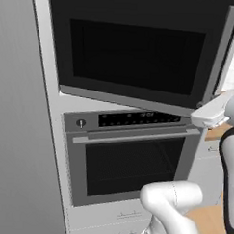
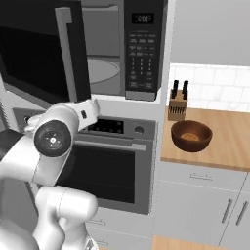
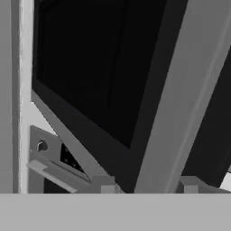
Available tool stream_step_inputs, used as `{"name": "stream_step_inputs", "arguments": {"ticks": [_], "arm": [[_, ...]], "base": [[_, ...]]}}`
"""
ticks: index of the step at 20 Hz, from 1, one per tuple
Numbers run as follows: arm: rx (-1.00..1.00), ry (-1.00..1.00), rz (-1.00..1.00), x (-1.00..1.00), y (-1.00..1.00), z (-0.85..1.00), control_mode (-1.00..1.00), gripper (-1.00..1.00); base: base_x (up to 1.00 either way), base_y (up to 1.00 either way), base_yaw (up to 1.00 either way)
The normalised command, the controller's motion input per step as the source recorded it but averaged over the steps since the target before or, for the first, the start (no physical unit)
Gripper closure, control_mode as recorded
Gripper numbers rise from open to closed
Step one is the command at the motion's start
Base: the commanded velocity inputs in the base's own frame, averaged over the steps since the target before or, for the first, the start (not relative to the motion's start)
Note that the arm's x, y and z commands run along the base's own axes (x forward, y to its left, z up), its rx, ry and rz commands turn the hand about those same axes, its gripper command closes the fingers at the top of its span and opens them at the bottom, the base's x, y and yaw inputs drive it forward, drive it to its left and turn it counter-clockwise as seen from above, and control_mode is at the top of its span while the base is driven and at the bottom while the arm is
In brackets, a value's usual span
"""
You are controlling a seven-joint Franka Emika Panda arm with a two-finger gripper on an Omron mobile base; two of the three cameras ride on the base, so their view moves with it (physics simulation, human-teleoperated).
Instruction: Open the microwave, place the bowl with waffle inside the microwave, then close the microwave door and turn it on.
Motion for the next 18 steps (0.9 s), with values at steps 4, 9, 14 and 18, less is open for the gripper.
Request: {"name": "stream_step_inputs", "arguments": {"ticks": [4,9,14,18], "arm": [[-0.39,0.03,0.00,-1.00,1.00,0.17,-1.00,1.00],[-0.41,0.00,0.00,-0.99,1.00,0.13,-1.00,1.00],[-0.37,-0.04,0.00,-0.98,0.96,0.07,-1.00,-1.00],[0.04,-0.14,0.00,-1.00,-0.31,0.00,-1.00,-1.00]], "base": [[0.00,0.00,0.00],[0.00,0.00,0.00],[0.00,0.00,0.00],[0.00,0.00,0.00]]}}
